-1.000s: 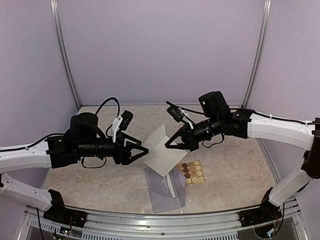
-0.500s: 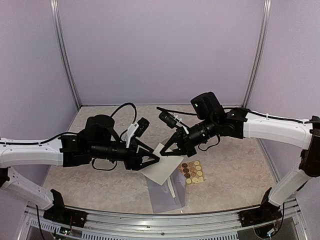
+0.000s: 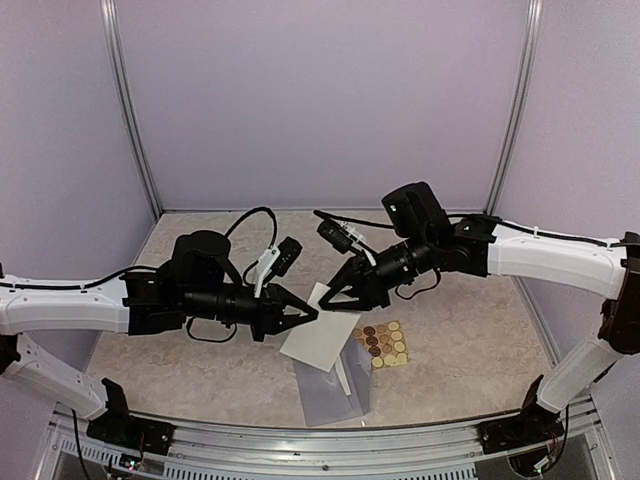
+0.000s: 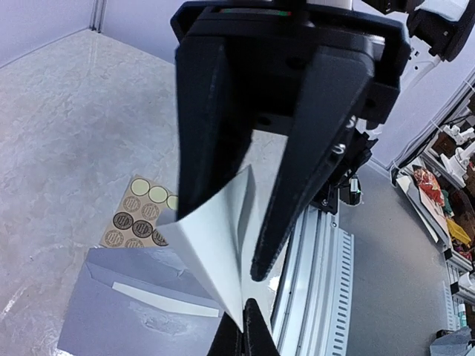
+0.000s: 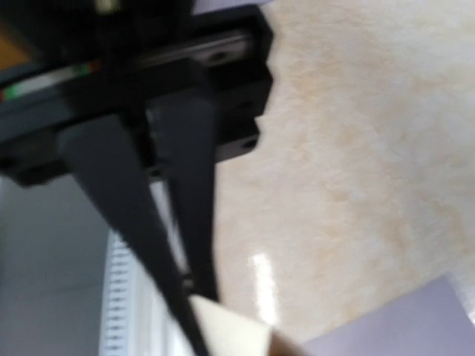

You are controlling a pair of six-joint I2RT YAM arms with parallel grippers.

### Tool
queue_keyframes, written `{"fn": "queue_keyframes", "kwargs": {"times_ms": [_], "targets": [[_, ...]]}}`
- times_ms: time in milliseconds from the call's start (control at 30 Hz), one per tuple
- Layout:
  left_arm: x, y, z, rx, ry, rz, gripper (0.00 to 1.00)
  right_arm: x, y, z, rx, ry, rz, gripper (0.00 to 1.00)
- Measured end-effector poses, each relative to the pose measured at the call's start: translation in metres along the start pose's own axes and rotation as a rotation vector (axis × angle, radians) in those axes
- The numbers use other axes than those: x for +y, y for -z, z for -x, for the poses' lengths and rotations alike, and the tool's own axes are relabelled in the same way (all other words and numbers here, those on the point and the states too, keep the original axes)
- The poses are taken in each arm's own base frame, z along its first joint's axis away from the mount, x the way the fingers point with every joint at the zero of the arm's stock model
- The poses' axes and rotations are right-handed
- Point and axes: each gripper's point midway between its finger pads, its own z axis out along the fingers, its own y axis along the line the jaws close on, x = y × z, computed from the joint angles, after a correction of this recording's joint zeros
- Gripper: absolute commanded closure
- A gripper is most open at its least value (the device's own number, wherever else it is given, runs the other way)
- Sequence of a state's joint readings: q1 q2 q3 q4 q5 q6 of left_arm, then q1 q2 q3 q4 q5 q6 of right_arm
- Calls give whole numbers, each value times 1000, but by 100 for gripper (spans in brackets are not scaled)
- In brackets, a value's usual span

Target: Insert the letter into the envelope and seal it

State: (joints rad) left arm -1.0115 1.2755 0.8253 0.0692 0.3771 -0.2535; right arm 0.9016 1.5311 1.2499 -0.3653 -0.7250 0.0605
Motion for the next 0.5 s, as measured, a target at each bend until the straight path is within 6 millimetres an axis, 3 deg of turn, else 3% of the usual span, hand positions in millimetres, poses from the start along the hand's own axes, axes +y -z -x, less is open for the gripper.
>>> {"fn": "queue_keyframes", "kwargs": {"times_ms": [67, 167, 367, 500], "targets": [[0, 1, 3, -25, 5, -2, 100, -6, 3, 5, -24, 3, -48, 31], [1, 4, 5, -66, 14, 5, 100, -15, 18, 12, -97, -9, -141, 13], [3, 21, 27, -222, 33, 41, 100, -22, 51, 27, -299, -81, -266, 5], [-1, 38, 51, -365, 36, 40, 100, -23, 53, 29, -398, -144, -244, 4]]}}
